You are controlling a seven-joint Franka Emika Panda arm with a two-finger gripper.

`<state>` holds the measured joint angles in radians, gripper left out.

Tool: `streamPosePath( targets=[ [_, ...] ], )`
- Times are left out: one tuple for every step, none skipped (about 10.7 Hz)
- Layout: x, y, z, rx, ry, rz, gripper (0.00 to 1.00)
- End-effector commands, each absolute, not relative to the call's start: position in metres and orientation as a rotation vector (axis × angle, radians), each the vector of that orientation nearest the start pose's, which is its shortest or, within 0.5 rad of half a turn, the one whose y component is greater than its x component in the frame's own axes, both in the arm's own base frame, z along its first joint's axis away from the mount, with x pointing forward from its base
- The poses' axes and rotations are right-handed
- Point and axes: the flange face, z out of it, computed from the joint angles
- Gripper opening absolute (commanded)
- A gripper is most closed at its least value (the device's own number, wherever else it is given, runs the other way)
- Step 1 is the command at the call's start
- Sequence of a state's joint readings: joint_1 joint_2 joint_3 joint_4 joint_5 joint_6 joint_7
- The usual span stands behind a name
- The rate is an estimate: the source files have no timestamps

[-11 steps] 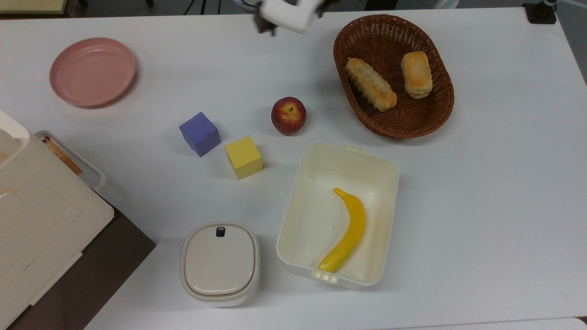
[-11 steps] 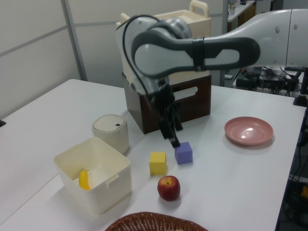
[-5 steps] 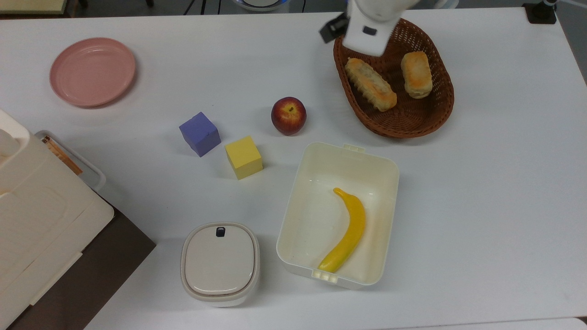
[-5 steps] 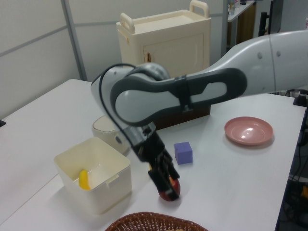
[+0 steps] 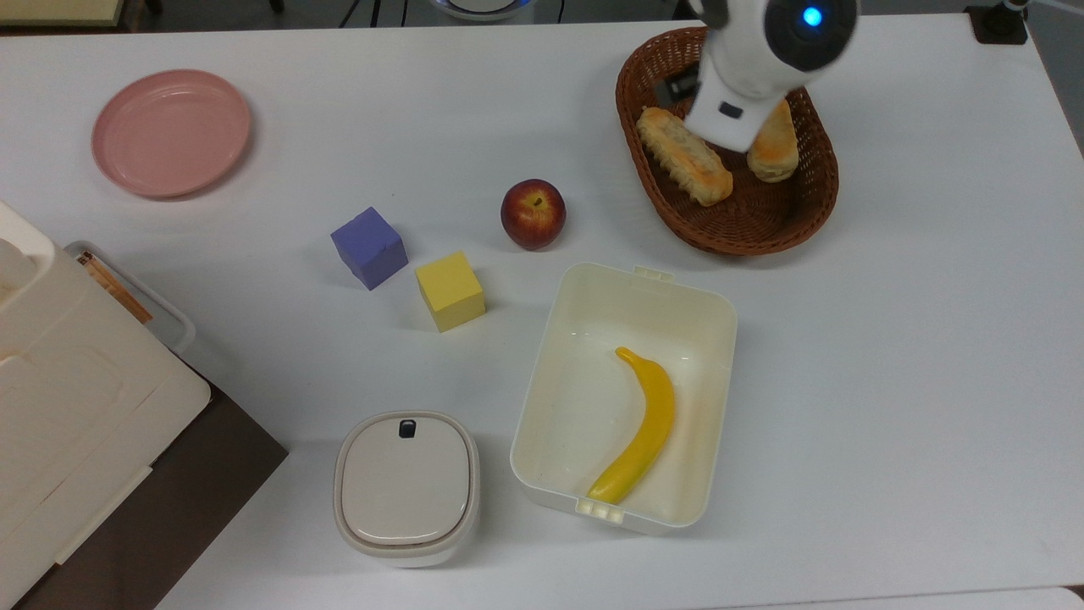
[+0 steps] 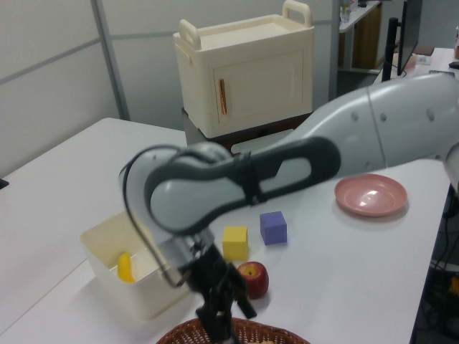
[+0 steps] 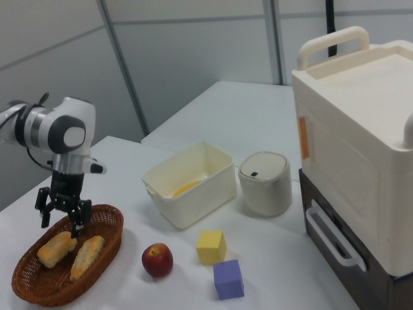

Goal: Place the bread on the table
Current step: 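Lower the gripper and close it on the shorter bread roll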

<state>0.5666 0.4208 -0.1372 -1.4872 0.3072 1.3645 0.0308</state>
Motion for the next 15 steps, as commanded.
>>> streamPosePath(
  targets=[
    [0.533,0.342,0.361,-2.908,-0.414,0.854,1.00],
    [0.528,0.353,0.349,-2.917,-0.396,0.870,1.00],
    [0.526,0.362,0.338,-2.924,-0.388,0.871,1.00],
    [0.523,0.372,0.330,-2.942,-0.365,0.855,1.00],
    [0.521,0.381,0.326,-2.954,-0.356,0.827,1.00],
    [0.518,0.385,0.316,-2.963,-0.347,0.815,1.00],
    [0.519,0.386,0.313,-2.966,-0.343,0.802,1.00],
    [0.519,0.387,0.309,-2.971,-0.330,0.806,0.99],
    [0.519,0.386,0.309,-2.973,-0.321,0.807,0.82],
    [0.519,0.386,0.309,-2.974,-0.322,0.808,0.52],
    [0.519,0.386,0.311,-2.974,-0.322,0.809,0.26],
    [0.520,0.385,0.313,-2.973,-0.319,0.809,0.07],
    [0.522,0.384,0.319,-2.979,-0.296,0.797,0.00],
    [0.524,0.382,0.325,-2.982,-0.275,0.787,0.00],
    [0.522,0.378,0.344,-2.979,-0.285,0.784,0.00]
  ],
)
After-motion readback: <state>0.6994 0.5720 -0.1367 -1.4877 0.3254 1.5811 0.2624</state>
